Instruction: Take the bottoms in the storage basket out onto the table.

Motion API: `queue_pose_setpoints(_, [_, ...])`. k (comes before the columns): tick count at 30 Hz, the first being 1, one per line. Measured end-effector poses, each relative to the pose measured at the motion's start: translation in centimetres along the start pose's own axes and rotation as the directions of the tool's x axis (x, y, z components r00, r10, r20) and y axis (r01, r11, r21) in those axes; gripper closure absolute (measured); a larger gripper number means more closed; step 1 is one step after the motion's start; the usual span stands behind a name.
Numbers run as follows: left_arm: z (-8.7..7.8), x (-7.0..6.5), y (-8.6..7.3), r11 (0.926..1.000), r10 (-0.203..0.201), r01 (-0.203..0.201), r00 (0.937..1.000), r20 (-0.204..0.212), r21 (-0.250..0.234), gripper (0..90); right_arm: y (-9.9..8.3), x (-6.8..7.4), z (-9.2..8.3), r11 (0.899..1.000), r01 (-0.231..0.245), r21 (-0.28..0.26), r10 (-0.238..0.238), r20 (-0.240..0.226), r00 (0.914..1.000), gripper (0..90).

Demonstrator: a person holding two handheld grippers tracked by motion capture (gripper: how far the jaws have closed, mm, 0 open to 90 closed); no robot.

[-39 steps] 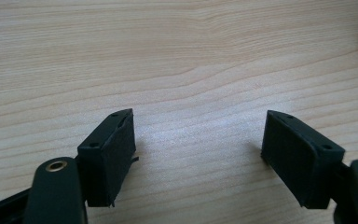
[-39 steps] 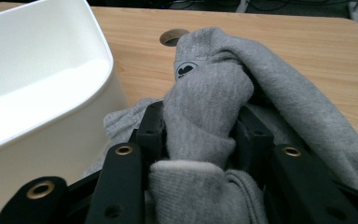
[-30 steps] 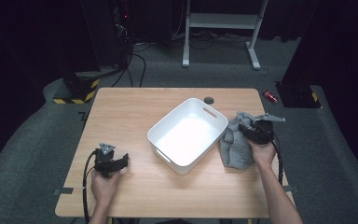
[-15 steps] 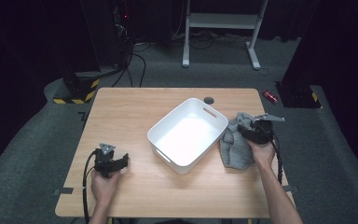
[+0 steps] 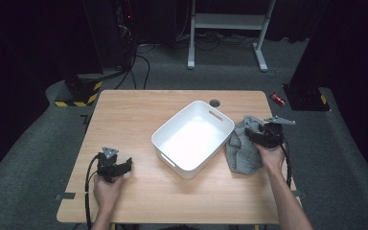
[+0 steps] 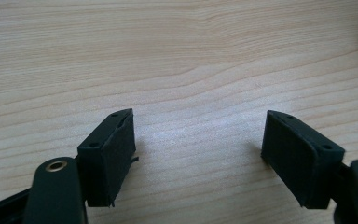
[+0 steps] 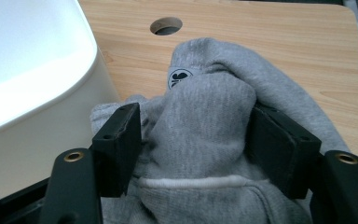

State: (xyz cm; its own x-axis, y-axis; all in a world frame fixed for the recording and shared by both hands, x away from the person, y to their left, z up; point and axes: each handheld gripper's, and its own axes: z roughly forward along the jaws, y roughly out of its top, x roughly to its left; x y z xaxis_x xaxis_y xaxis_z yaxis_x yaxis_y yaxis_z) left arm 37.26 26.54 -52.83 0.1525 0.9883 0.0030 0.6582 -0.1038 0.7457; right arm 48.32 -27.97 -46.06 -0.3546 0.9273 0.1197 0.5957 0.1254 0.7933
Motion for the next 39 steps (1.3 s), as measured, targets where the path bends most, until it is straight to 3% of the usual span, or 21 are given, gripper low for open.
queue_pose_setpoints(13, [0.0,0.0,0.0,1.0000,0.000,0.000,1.0000,0.000,0.000,25.7,0.4,-0.2,-1.4,0.999,0.005,-0.051,-0.005,0.002,1.0000,35.1])
queue_pose_setpoints(39, [0.0,0.0,0.0,1.0000,0.000,0.000,1.0000,0.000,0.000,25.6,0.7,0.4,-3.9,0.993,-0.005,-0.121,0.000,-0.041,0.9992,38.4])
